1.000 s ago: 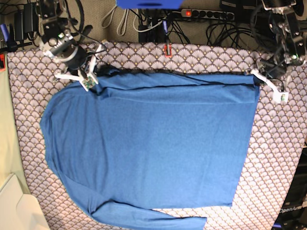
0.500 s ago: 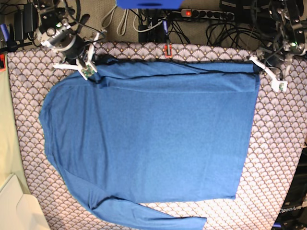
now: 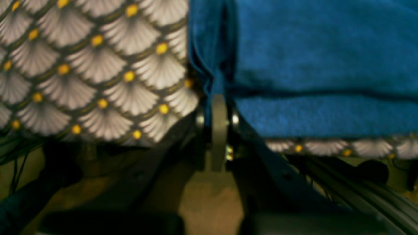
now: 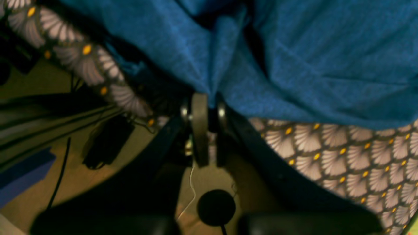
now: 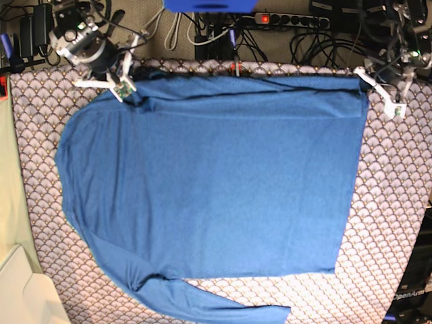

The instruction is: Fold the T-shirt properly

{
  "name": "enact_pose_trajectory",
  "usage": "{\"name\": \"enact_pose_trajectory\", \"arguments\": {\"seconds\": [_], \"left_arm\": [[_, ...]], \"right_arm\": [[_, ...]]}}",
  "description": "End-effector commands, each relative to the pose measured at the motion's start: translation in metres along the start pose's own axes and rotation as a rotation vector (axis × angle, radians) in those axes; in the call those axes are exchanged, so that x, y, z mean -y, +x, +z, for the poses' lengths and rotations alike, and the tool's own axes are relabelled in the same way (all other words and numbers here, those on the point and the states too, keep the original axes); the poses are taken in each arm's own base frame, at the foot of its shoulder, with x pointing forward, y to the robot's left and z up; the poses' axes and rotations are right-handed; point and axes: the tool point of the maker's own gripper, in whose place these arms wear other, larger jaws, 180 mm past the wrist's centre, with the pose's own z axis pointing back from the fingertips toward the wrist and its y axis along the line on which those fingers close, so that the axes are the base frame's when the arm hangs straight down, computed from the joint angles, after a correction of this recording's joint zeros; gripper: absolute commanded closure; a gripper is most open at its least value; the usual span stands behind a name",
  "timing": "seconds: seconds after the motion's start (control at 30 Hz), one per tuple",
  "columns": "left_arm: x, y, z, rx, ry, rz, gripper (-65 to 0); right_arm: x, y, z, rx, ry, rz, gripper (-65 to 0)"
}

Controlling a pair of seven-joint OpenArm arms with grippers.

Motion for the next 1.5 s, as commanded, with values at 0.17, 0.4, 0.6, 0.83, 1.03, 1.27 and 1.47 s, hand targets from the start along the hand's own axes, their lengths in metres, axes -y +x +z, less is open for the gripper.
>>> {"name": "enact_pose_trajectory", "arguments": {"seconds": [0.17, 0.4, 0.6, 0.83, 1.03, 1.27, 1.47], "left_arm": [[-0.011, 0.003, 0.008, 0.008, 0.021, -0.036, -0.6], [-0.011, 0.007, 0.008, 0.013, 0.021, -0.036, -0.6], [-0.008, 0.017, 0.006, 0.037, 0.017, -0.035, -0.6], [-0.009, 0.024, 0.006, 0.052, 0.017, -0.035, -0.6], [-0.008, 0.037, 0.005, 0.079, 0.015, -0.036, -0.6], [-0.008, 0.060, 0.003, 0.127, 0.015, -0.035, -0.6], [-0.008, 0.079, 0.003, 0.168, 0.018, -0.033, -0.6]], "right_arm": [[0.003, 0.006, 0.004, 0.027, -0.007, 0.010, 0.0], [0.004, 0.006, 0.004, 0.025, -0.008, 0.014, 0.0], [0.009, 0.016, 0.011, 0.053, -0.023, 0.040, 0.0], [0.010, 0.019, 0.010, 0.061, -0.023, 0.046, 0.0], [0.017, 0.028, 0.010, 0.081, -0.041, 0.052, 0.0], [0.025, 0.039, 0.009, 0.104, -0.058, 0.060, 0.0], [0.037, 0.055, 0.008, 0.136, -0.086, 0.070, 0.0]]}}
